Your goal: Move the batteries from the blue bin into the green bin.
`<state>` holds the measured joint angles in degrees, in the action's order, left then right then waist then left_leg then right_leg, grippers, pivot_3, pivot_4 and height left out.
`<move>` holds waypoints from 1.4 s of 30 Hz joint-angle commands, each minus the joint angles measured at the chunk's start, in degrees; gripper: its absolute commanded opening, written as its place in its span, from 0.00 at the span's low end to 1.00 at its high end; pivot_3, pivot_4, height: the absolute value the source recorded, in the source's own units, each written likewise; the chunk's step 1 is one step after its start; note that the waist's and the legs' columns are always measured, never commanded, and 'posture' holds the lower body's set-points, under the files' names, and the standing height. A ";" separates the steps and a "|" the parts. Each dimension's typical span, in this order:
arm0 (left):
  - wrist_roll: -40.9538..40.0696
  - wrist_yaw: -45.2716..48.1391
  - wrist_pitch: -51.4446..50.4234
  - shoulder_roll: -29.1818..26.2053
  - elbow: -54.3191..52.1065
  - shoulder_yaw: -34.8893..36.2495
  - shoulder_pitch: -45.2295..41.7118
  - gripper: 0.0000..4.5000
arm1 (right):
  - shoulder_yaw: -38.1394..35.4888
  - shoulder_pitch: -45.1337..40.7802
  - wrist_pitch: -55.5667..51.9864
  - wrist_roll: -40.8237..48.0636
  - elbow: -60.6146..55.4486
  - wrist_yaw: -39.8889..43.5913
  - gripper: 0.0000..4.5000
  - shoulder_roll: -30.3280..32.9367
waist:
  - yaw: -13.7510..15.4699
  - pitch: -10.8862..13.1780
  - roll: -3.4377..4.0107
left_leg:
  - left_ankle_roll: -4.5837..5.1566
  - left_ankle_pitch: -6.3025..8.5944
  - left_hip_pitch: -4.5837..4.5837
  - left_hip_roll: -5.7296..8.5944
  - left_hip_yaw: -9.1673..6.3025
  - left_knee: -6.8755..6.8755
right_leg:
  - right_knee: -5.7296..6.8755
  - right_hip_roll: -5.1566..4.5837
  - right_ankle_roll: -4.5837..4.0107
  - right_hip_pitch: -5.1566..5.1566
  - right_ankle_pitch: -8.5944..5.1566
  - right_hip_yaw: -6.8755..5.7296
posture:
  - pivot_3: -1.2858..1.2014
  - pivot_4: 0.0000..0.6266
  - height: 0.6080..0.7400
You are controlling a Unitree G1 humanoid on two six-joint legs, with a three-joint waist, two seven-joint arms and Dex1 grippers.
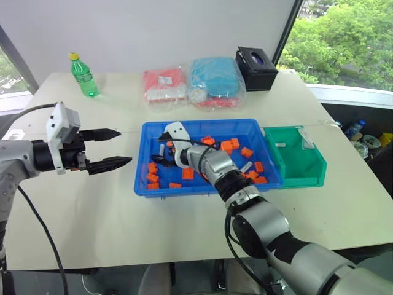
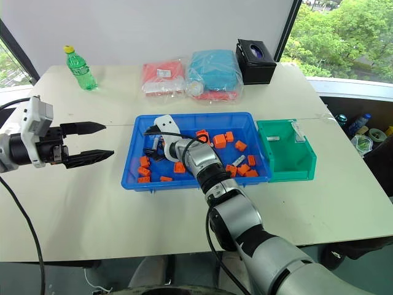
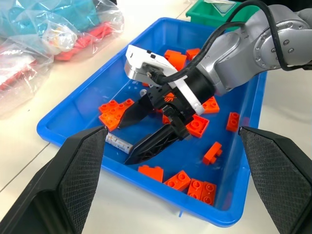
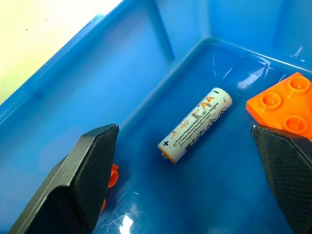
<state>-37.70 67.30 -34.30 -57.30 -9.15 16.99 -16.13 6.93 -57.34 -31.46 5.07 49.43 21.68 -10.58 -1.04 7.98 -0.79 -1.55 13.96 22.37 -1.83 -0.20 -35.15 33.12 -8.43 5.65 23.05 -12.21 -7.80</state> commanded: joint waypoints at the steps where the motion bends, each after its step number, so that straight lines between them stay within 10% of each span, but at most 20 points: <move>1: 0.01 -0.01 1.03 -0.41 -0.71 0.70 -1.38 1.00 | 1.48 -1.26 2.58 -1.90 5.20 -0.86 0.99 -3.70 | 0.00 0.00 0.00 | 0.00 0.00 0.00 0.00 0.00 0.00 | 0.00 0.00 0.00 0.00 0.00 0.00 | 0.52 0.24 0.87; 9: 0.02 -0.35 0.97 -0.08 -0.69 0.06 -2.41 1.00 | 5.98 -1.30 9.78 -6.33 9.40 0.60 0.94 -3.39 | -0.04 0.00 0.00 | 0.00 0.00 -0.01 0.00 -0.01 0.00 | 0.01 0.00 0.00 0.00 0.00 0.00 | 0.52 0.24 0.87; 18: -0.33 -0.35 0.29 0.45 -1.66 -0.48 -2.25 1.00 | 6.57 -0.74 11.43 -7.66 9.19 1.90 0.03 -3.13 | -0.23 0.00 0.00 | 0.00 0.00 -0.01 0.00 0.00 0.04 | 0.01 0.02 -0.01 0.02 0.00 0.00 | 0.52 0.24 0.87; 28: -0.82 -0.29 0.08 1.59 -1.69 -1.90 -3.18 1.00 | 6.13 3.03 6.72 -6.56 -2.05 4.30 0.03 0.57 | 0.06 0.00 -0.01 | 0.00 0.00 0.00 0.00 -0.02 0.02 | 0.00 0.01 -0.01 0.00 0.00 0.01 | 0.52 0.24 0.87; 34: -3.07 0.21 -1.59 3.56 -3.95 -3.98 -4.62 1.00 | 4.00 14.60 -16.85 0.37 -43.57 12.42 0.03 13.06 | 0.71 0.02 -0.02 | 0.00 -0.01 0.19 0.05 -0.07 -0.04 | -0.02 -0.04 -0.01 -0.01 0.01 0.00 | 0.52 0.24 0.87; 42: -1.84 -1.31 -0.73 9.28 -2.21 -8.30 -9.78 1.00 | -18.95 20.19 -43.75 10.47 -74.53 9.81 0.03 27.95 | 0.56 0.01 -0.10 | -0.01 0.00 0.13 0.04 0.00 -0.01 | -0.08 -0.07 0.01 -0.06 -0.02 -0.05 | 0.52 0.24 0.87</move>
<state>-39.37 66.52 -35.72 -48.20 -11.22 8.38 -24.66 -6.60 -36.90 -71.38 14.06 -20.62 32.96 15.83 -0.48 7.99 -0.90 -1.56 13.96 22.49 -1.79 -0.19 -35.16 33.04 -8.50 5.66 22.99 -12.23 -7.86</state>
